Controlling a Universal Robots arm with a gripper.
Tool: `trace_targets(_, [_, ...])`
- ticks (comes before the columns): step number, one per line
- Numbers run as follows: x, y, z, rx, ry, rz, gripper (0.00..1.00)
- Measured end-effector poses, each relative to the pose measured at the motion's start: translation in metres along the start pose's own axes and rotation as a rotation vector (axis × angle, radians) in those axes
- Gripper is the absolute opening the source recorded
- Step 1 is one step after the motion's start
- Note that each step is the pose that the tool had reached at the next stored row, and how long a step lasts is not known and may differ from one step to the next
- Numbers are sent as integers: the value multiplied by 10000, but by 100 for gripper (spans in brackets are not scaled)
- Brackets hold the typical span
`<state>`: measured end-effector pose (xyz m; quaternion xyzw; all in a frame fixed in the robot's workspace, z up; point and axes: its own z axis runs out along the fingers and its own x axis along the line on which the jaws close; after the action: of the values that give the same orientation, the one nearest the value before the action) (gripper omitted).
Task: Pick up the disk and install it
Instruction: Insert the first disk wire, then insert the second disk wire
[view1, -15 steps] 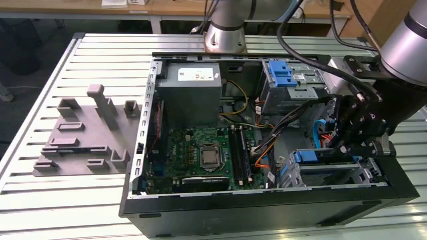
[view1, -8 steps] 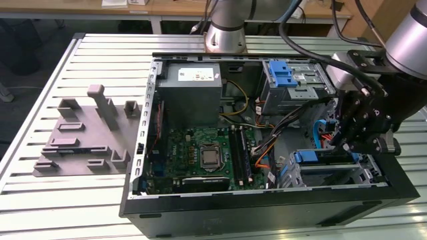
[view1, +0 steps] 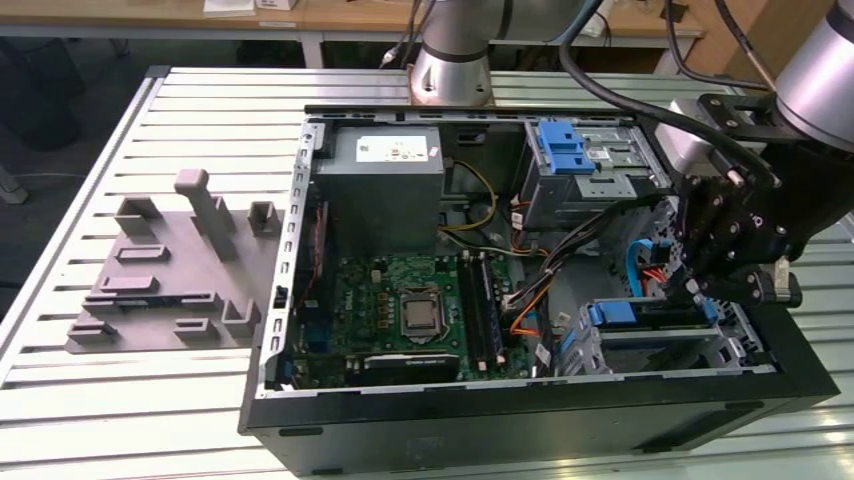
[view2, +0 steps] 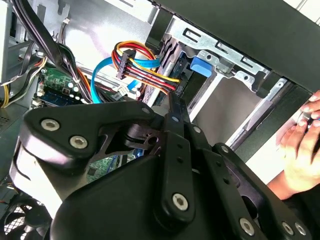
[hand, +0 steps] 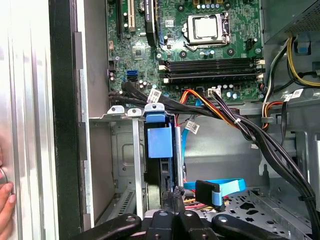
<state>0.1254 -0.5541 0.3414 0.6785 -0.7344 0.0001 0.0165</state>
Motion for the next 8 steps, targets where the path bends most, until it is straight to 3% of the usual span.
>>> trace_targets(8, [0, 2, 0, -2, 1, -2, 11])
